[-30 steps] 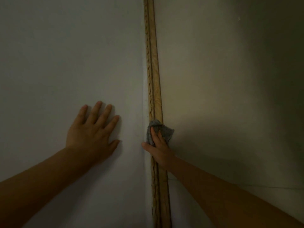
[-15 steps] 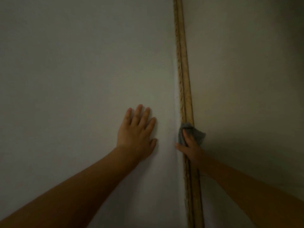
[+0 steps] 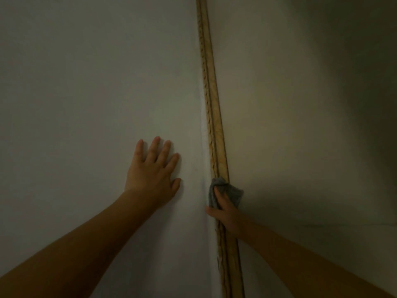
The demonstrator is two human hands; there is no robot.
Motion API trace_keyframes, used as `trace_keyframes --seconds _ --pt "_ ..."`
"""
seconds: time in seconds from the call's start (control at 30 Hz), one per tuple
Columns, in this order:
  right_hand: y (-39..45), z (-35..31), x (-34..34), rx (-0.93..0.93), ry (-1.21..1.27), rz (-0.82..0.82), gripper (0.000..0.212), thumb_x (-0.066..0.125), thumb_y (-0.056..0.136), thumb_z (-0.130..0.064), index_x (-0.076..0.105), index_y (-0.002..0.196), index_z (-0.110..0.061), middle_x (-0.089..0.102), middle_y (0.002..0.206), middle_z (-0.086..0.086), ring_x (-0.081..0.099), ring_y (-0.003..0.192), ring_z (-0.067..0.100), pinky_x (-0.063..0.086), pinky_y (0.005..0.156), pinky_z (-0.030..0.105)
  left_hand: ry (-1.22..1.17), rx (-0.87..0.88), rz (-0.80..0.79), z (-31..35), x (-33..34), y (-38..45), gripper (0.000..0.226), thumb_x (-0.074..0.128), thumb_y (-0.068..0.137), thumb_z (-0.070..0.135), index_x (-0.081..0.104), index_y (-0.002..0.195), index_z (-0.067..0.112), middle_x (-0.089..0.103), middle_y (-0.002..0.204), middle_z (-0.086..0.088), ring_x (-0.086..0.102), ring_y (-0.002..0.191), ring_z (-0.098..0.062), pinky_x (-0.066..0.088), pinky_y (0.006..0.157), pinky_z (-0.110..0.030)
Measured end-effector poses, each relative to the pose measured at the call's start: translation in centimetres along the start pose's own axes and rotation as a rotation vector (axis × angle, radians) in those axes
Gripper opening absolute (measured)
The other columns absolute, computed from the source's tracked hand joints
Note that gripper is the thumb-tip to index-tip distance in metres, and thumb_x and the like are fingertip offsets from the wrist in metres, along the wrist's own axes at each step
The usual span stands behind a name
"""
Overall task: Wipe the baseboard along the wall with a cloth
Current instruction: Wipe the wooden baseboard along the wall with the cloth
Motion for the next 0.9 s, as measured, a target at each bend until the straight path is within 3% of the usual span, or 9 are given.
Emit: trace_keyframes --seconds 0.47,0.6,0.77,0.9 --pt "0.7 0.5 0.0 -0.022 0.037 -0.024 0.116 0.053 0.057 -0.085 -0.002 0.149 -0.042 -0.01 0.159 -0.011 -0.003 0.147 0.017 0.011 0.119 0.048 -0.002 -0.023 0.023 -0.1 0.2 0.0 0.069 0.008 0.09 0.063 -0.002 0.15 0.03 -0.013 0.158 -0.006 -0.016 0.143 -0.032 -0.013 0.109 -0.058" --pt "0.9 0.2 -0.4 -0.039 -0.009 -0.021 0.097 0.056 0.072 -0.072 0.0 0.148 -0.045 -0.007 0.158 -0.013 -0.002 0.147 0.016 0.008 0.12 0.046 0.0 -0.028 0.025 -0.2 0.2 0.1 0.07 0.007 0.089 0.064 -0.003 0.149 0.031 -0.013 0.158 -0.004 -0.015 0.144 -0.03 -0.01 0.11 -0.058" --pt "1.0 0.7 -0.5 -0.016 -0.062 -0.032 0.107 0.048 0.062 -0.083 -0.005 0.147 -0.046 -0.012 0.159 -0.012 -0.002 0.147 0.018 0.01 0.119 0.05 -0.008 -0.035 0.017 -0.1 0.3 0.0 0.07 0.006 0.089 0.064 -0.005 0.149 0.029 -0.015 0.158 -0.005 -0.017 0.143 -0.03 -0.012 0.11 -0.056" --pt "2.2 -0.9 -1.7 -0.083 -0.092 -0.008 0.093 0.048 0.079 -0.072 -0.006 0.148 -0.041 -0.012 0.16 -0.008 -0.006 0.147 0.018 0.007 0.119 0.049 -0.004 -0.032 0.034 0.0 0.4 -0.1 0.07 0.005 0.089 0.064 -0.006 0.149 0.029 -0.016 0.158 -0.005 -0.018 0.143 -0.031 -0.013 0.11 -0.056"
Point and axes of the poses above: each hand's wrist, its own y-axis towards the middle knuckle, its own x-axis out of the palm, z = x × y, the point moved 5 cm from there along y, towards the middle knuckle
